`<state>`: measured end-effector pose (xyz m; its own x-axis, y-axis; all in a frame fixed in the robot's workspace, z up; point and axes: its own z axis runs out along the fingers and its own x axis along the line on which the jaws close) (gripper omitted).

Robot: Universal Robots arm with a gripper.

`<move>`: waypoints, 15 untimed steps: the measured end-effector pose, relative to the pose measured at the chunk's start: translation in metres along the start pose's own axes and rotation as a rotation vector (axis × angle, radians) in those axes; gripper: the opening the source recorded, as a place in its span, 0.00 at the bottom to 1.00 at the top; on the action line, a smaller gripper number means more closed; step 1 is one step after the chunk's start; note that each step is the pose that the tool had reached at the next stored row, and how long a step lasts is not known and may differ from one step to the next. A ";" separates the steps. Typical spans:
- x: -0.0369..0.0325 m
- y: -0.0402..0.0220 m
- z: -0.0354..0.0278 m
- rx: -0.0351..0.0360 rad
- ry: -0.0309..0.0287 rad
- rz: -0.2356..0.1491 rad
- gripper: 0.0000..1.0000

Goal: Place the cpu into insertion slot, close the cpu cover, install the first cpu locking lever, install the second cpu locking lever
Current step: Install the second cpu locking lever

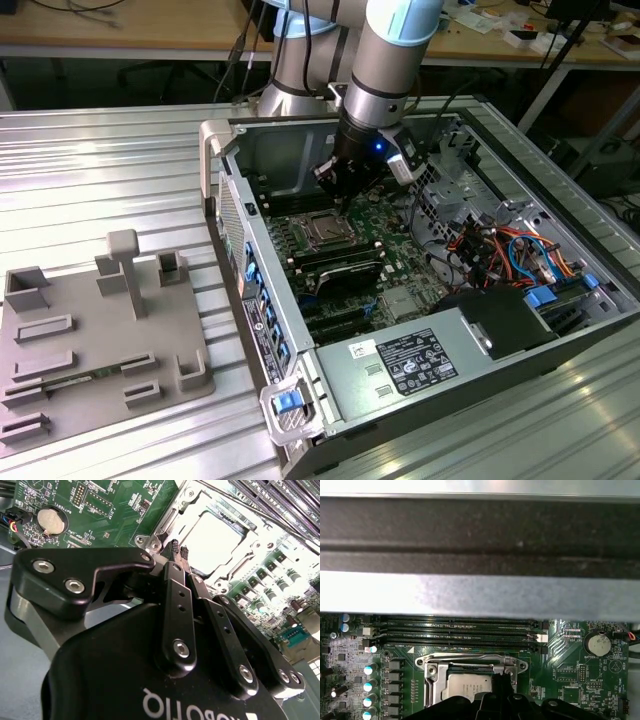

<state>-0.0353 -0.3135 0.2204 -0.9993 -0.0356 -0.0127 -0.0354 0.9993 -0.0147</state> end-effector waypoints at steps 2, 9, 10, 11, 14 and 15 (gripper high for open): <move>0.0002 -0.0016 0.0000 0.0001 0.0000 0.000 0.11; 0.0006 -0.0151 -0.0005 -0.0004 -0.0001 0.001 0.11; 0.0005 -0.0155 -0.0027 -0.0002 0.0000 0.001 0.11; 0.0001 -0.0159 -0.0072 -0.0001 0.0001 0.001 0.11; -0.0002 -0.0169 -0.0140 -0.0001 0.0001 0.001 0.11; -0.0002 -0.0177 -0.0148 -0.0003 0.0000 0.001 0.11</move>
<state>-0.0347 -0.3309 0.2355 -0.9993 -0.0347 -0.0128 -0.0345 0.9993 -0.0144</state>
